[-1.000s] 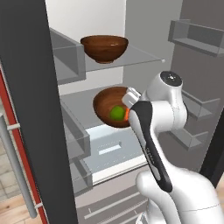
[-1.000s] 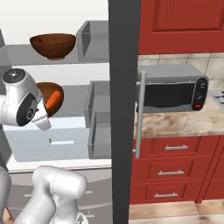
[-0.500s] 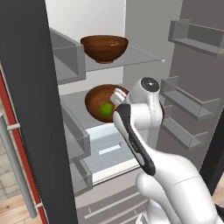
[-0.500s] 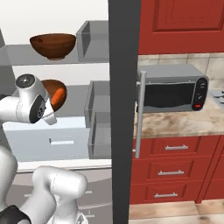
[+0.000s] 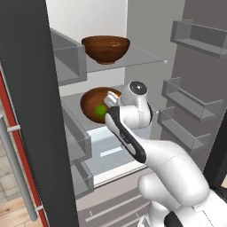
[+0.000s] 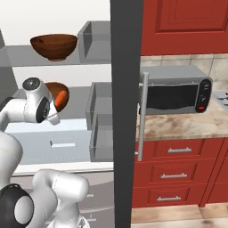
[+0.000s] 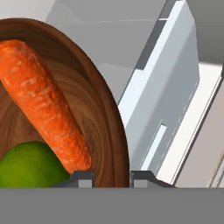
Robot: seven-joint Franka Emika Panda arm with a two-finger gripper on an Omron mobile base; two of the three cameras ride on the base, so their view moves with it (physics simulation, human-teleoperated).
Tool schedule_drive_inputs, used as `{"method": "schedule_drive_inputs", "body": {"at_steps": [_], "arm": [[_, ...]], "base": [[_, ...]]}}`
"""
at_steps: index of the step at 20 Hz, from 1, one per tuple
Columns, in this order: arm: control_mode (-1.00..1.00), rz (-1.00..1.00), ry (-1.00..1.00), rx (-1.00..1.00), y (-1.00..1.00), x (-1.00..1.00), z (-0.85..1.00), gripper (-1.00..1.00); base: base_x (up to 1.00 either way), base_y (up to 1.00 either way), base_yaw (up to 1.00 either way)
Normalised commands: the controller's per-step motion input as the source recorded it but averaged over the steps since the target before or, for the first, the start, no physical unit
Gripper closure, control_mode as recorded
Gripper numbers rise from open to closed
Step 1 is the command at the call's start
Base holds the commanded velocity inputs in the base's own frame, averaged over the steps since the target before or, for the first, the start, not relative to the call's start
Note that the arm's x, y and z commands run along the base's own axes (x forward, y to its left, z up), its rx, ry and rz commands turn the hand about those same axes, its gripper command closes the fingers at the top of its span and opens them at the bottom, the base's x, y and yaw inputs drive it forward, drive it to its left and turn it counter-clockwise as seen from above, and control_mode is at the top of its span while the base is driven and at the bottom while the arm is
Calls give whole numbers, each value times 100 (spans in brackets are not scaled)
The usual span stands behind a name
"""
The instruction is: Place the bowl with the carrot and lime on the second highest shelf of the fridge. Place the bowl with the steak and chicken drumstick on the top shelf of the fridge.
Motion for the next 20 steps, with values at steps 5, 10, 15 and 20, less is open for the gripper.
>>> {"method": "schedule_drive_inputs", "body": {"at_steps": [5, 10, 15, 20], "arm": [[-100, 0, 1, 0, 18, 28, -26, 100], [-100, 0, 0, 0, 19, 30, -24, 100], [-100, 0, 0, 0, 13, 60, 0, 100], [-100, 0, 0, 0, 6, 54, -10, 100]], "base": [[0, 0, 0], [0, 0, 0], [0, 0, 0], [0, 0, 0]]}}
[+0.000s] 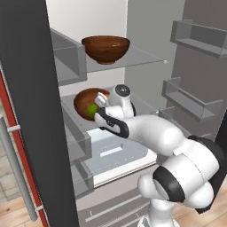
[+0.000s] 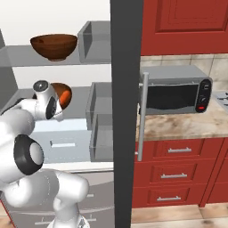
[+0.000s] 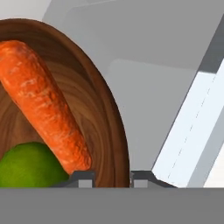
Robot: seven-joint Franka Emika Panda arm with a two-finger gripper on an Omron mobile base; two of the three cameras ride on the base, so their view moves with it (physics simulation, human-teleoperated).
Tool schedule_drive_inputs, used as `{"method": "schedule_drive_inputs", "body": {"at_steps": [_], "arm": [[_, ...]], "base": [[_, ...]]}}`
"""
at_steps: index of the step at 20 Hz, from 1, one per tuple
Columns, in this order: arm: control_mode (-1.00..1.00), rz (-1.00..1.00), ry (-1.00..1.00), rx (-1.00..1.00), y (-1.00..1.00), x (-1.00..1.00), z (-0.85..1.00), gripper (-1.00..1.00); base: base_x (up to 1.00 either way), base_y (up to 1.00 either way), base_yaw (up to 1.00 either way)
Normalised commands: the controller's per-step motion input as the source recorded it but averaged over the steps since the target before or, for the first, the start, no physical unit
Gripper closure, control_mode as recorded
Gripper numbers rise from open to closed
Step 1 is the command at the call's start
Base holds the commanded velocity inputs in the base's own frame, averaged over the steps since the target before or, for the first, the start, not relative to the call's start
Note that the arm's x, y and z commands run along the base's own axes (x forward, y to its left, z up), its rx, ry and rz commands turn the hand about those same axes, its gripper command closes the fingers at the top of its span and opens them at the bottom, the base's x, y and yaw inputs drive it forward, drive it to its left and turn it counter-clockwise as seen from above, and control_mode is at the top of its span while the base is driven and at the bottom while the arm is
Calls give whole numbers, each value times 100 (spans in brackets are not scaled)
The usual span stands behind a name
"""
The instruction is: Place the bowl with the carrot and lime on the second highest shelf of the fridge. Place the bowl with the steak and chicken drumstick on the top shelf of the fridge.
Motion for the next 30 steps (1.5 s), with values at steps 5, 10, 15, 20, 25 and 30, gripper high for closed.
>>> {"method": "schedule_drive_inputs", "body": {"at_steps": [5, 10, 15, 20, 25, 30], "arm": [[-100, 0, 0, 0, 1, 29, -22, 100], [-100, -3, 1, 0, 3, 19, -3, -100], [-100, -4, -1, 0, 1, -10, 26, -100], [-100, -5, -3, 0, 0, -33, 35, -100], [-100, -6, -9, 0, 0, -43, 61, -100], [-100, -8, -8, 0, -1, -81, 49, -100]], "base": [[0, 0, 0], [0, 0, 0], [0, 0, 0], [0, 0, 0], [0, 0, 0], [0, 0, 0]]}}
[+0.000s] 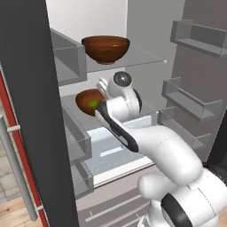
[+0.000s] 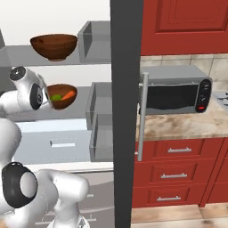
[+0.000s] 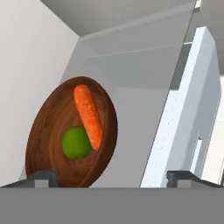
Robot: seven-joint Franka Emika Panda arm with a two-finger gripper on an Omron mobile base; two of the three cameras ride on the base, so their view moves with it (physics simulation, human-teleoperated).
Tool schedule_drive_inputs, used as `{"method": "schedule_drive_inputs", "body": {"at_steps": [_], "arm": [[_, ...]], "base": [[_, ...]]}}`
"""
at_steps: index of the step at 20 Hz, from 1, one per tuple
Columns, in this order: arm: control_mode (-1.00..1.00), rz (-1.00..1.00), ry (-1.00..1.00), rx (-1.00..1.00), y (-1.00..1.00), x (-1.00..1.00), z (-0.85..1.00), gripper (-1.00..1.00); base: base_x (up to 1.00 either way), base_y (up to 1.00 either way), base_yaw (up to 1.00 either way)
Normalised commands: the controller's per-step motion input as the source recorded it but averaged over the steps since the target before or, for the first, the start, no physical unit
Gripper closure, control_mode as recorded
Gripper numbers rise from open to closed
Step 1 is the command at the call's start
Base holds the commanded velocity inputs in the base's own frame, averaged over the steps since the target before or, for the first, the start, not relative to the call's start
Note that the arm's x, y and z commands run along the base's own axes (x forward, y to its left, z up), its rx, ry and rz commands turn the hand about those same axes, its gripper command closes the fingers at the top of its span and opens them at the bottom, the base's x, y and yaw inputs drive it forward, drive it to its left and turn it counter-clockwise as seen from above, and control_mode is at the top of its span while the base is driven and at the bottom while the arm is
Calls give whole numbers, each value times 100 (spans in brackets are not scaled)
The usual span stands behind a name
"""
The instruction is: Place the bowl with the carrot and lime on the second highest shelf of the fridge. Place the bowl with the steak and chicken drumstick on the top shelf of the fridge.
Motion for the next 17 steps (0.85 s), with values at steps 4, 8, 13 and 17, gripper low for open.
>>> {"method": "schedule_drive_inputs", "body": {"at_steps": [4, 8, 13, 17], "arm": [[-100, -3, -12, 0, -20, -100, 2, -100], [-100, -4, -10, 2, -23, -100, 34, -100], [-100, -9, -10, 3, -26, -100, 70, -100], [-100, -12, -11, 1, -24, -100, 94, -100]], "base": [[0, 0, 0], [0, 0, 0], [0, 0, 0], [0, 0, 0]]}}
